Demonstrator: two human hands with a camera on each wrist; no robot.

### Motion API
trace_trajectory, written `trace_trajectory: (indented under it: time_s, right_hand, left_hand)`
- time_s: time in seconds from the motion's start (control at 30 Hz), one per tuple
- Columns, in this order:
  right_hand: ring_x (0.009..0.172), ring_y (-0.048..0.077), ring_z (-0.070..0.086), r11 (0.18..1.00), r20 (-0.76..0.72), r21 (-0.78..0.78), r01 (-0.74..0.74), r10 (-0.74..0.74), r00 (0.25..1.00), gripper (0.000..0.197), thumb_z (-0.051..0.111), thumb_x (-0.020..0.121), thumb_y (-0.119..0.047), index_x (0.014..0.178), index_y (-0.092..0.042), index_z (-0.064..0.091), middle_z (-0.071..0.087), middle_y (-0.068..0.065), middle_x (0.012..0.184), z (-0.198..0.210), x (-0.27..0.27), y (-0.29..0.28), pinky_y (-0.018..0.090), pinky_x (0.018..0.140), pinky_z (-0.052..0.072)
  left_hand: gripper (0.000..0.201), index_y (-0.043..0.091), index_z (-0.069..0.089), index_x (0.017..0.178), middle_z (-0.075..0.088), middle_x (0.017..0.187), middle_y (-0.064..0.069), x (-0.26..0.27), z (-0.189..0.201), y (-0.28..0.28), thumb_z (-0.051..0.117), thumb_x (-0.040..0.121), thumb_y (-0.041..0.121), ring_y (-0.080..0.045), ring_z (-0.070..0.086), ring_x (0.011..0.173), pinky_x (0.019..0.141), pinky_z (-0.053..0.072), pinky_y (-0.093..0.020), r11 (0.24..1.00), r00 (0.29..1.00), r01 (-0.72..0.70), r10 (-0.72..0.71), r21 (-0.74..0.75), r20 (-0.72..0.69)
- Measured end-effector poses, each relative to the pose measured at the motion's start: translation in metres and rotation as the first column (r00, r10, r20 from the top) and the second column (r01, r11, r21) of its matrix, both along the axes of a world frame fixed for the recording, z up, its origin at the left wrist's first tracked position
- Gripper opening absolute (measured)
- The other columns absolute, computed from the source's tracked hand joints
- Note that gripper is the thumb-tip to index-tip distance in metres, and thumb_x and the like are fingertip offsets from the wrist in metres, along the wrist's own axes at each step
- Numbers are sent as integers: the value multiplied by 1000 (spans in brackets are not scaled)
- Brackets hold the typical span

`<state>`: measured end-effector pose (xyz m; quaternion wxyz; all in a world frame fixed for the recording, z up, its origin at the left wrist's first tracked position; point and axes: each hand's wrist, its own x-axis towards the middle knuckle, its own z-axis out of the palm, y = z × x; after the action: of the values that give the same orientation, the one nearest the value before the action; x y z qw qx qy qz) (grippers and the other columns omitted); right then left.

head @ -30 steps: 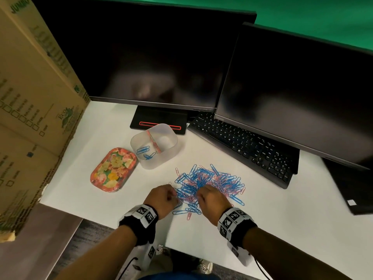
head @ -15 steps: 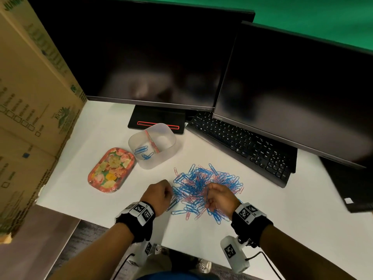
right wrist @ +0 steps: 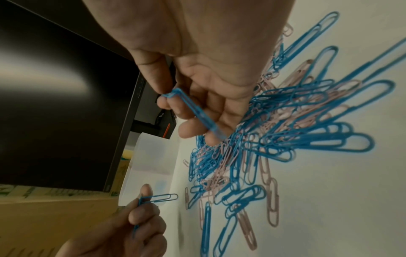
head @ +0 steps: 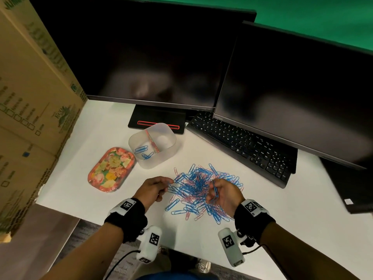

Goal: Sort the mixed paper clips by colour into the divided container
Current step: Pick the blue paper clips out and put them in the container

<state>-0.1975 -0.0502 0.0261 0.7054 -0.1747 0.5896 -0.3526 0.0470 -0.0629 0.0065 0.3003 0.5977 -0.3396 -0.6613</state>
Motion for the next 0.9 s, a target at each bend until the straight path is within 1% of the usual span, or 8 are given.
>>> trace_trajectory:
  time_s: [0.3,0.47,0.57,0.63,0.7,0.77,0.83,0.9]
  right_hand:
    - [44,16,34,980,-100,83,-180,188,977,30,47,96,-32,73,-14,48,43,2,56,7,6,-4,22,45,20]
    - [42,18,39,907,-348,6,-421,397,849,23,50,92,-13,72,-8,59,48,7,59,5,12,0,20,38,28]
    - [44,16,41,850,-425,61,-524,497,757,21,48,91,-9,82,-10,67,53,4,61,1,14,2,18,39,30]
    - [57,15,52,783,-555,72,-618,547,627,23,47,92,-10,84,-16,68,58,0,72,-5,17,5,21,51,41]
    - [81,15,61,654,-733,83,-752,551,398,19,50,90,-16,87,-23,67,65,-5,87,-11,20,11,24,73,50]
    - [95,21,63,516,-841,155,-843,516,161,14,54,87,-26,97,-26,64,68,-4,101,-11,24,21,29,84,51]
    - [107,26,60,390,-885,247,-887,463,-43,26,54,88,-34,113,-25,58,64,0,116,-13,26,27,32,91,47]
    - [110,30,59,354,-901,273,-895,421,-108,29,52,90,-34,116,-22,55,63,4,119,-15,28,28,35,92,48]
  left_hand:
    - [19,13,55,82,37,58,1,-2,1,-6,41,94,13,-12,27,49,48,20,-24,981,966,-77,117,178,-230]
    - [21,4,63,93,34,58,1,-1,-1,-6,44,92,-5,-12,26,50,49,22,-22,998,999,-2,6,68,-48]
    - [28,3,64,86,31,56,0,2,-2,-7,38,94,-3,-12,25,48,48,21,-21,997,994,67,-70,31,88]
    - [33,5,60,74,33,56,-2,3,-2,-9,36,96,2,-13,27,49,48,20,-21,999,991,36,-40,29,131]
    - [35,6,55,68,43,57,-5,3,-4,-9,36,97,5,-17,38,52,50,25,-23,1000,986,11,-15,23,168]
    - [33,6,56,72,54,62,-9,1,-3,-6,35,97,4,-20,50,57,51,34,-25,1000,985,-2,0,15,172]
    - [29,5,59,80,58,65,-10,1,-2,-2,36,96,-1,-21,52,55,50,38,-25,999,994,-20,16,31,107]
    - [26,6,62,83,55,64,-8,1,-2,0,40,95,-2,-20,49,52,49,38,-24,1000,993,3,-6,27,114]
